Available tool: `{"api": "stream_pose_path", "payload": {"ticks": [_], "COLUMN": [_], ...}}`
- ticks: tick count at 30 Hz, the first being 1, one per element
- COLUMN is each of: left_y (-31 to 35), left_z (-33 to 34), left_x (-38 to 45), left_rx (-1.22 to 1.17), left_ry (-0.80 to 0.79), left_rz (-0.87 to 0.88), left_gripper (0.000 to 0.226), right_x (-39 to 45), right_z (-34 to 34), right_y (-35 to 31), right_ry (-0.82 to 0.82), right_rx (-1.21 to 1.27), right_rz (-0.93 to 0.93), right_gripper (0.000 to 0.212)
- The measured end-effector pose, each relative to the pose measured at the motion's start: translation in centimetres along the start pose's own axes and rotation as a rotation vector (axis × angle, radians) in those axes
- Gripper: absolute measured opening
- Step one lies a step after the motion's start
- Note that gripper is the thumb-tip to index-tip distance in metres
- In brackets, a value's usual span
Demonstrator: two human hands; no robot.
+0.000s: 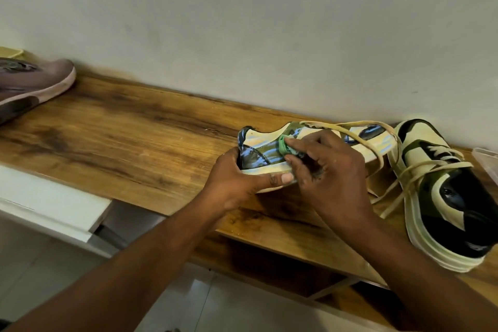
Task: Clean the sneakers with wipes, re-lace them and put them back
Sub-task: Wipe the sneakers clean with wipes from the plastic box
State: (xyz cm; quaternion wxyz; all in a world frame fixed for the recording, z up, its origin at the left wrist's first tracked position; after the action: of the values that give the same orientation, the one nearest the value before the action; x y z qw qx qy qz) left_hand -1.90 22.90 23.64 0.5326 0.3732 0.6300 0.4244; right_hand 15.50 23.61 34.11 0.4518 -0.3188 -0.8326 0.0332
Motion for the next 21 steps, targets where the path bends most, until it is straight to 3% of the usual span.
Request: {"api": "stream_pose_path", "payload": {"ticks": [7,14,16,19,21], "left_y": [-0.2,0.1,0.2,0.6,0.8], "left_z": [-0.2,-0.6,-0.6,-0.5,-0.1], "left_x": [0.1,0.3,0.3,0.2,0.1], "left_rx": [-0.074,-0.087,-0.067,-0.06,-0.059], "left_ry": [-0.002,-0.013,-0.013,-0.015,-0.012], "left_rz": [-0.034,0.001,-0.006,0.008,0.016], "left_gripper": [0.076,0.084,0.085,0.079,0.079], "right_x": [0.1,0.2,0.5,0.8,1.1], "right_z": [-1.5,2.0,0.8,-1.4,-1.4], "right_y": [2.4,-0.9,0.2,4.0,4.2], "right_ry": [0.075,-0.031,-0.046,0.035,0.023], "right_rx": [-0.05,0.104,0.054,0.046,0.012], "right_rz": [0.144,0.085,0.092,0.251,0.221], "right_gripper": [0.027,0.028,0.028,0.031,0.024]}}
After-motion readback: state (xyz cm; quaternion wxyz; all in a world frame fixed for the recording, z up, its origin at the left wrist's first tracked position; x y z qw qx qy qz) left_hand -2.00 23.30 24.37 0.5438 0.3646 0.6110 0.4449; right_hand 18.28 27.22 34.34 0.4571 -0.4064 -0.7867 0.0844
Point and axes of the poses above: each hand's wrist, its own x-axis towards the middle knuckle, its own z-axis out of the palm, y = z × x, the point moved 10 cm from there along x, towards the middle knuckle, and after that the axes turned 11 degrees about -z, right-handed, at the moved point
